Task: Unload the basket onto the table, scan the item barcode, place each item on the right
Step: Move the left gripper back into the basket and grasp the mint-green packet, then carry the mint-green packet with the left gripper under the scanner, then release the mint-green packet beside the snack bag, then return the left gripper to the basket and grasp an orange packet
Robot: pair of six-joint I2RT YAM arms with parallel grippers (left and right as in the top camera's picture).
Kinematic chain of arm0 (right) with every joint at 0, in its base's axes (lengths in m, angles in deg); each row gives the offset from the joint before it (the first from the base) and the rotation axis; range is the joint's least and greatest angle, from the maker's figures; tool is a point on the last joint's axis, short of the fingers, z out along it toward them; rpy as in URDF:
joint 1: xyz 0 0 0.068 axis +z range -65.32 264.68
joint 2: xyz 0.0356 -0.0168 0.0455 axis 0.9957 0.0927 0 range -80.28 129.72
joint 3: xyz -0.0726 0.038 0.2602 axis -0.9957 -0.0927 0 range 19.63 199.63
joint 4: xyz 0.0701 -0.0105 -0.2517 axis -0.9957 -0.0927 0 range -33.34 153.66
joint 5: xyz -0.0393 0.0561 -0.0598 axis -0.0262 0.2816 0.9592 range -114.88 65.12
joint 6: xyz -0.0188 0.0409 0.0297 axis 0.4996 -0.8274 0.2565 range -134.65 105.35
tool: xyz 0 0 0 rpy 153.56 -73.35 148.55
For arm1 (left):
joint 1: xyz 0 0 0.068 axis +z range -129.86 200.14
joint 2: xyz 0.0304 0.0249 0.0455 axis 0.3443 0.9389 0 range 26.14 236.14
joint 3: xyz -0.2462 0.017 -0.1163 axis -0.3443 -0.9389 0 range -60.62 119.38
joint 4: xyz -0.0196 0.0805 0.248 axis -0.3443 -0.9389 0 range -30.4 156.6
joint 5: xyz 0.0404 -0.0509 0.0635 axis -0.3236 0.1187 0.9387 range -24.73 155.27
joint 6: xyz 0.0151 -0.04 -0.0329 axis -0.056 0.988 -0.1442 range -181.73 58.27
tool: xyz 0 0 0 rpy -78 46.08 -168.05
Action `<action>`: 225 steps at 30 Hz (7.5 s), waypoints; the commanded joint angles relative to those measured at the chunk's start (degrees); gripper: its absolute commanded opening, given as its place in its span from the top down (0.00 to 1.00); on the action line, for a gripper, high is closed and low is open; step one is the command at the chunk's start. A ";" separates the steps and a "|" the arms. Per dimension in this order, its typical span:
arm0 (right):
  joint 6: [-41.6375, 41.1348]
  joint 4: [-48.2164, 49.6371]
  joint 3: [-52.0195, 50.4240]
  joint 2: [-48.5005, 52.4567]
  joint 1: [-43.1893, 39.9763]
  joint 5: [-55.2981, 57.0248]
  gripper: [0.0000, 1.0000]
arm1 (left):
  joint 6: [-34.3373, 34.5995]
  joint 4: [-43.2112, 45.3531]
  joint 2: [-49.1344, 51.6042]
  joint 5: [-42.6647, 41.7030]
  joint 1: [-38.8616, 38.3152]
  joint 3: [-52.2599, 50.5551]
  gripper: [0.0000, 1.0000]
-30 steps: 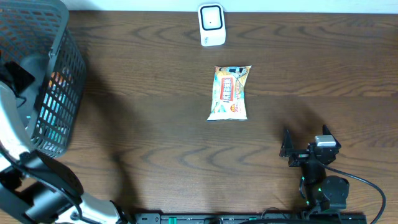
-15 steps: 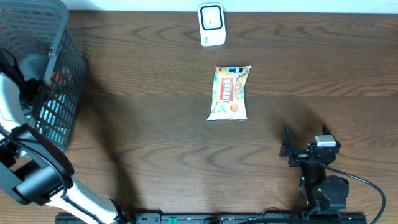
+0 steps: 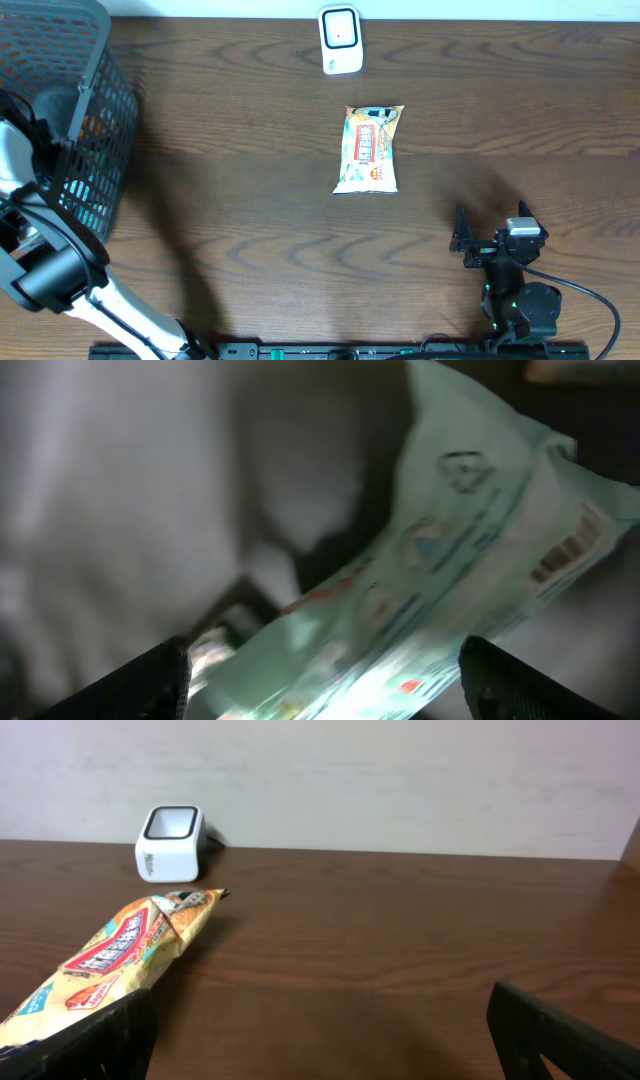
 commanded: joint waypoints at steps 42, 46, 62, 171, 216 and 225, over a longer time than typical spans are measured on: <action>-0.59 -0.33 -0.04 -0.37 -0.15 0.44 0.01 | 42.64 8.87 -34.42 -9.99 0.20 3.28 0.93; -0.59 -0.33 -0.04 -0.37 -0.15 0.44 0.01 | 48.00 12.17 -40.13 -18.64 -0.04 3.28 0.92; -0.59 -0.31 -0.04 -0.37 -0.15 0.44 0.01 | 35.47 5.33 -37.92 -32.09 -32.57 1.84 0.93; -0.59 -0.31 -0.04 -0.37 -0.15 0.44 0.01 | 32.28 21.53 -31.47 -14.25 -22.29 8.81 0.32; -0.59 -0.31 -0.04 -0.37 -0.15 0.44 0.01 | 68.37 13.38 6.93 -11.43 -8.55 8.00 0.25; -0.59 -0.33 -0.04 -0.37 -0.15 0.44 0.01 | 69.44 13.09 7.06 -9.97 -8.55 6.73 0.24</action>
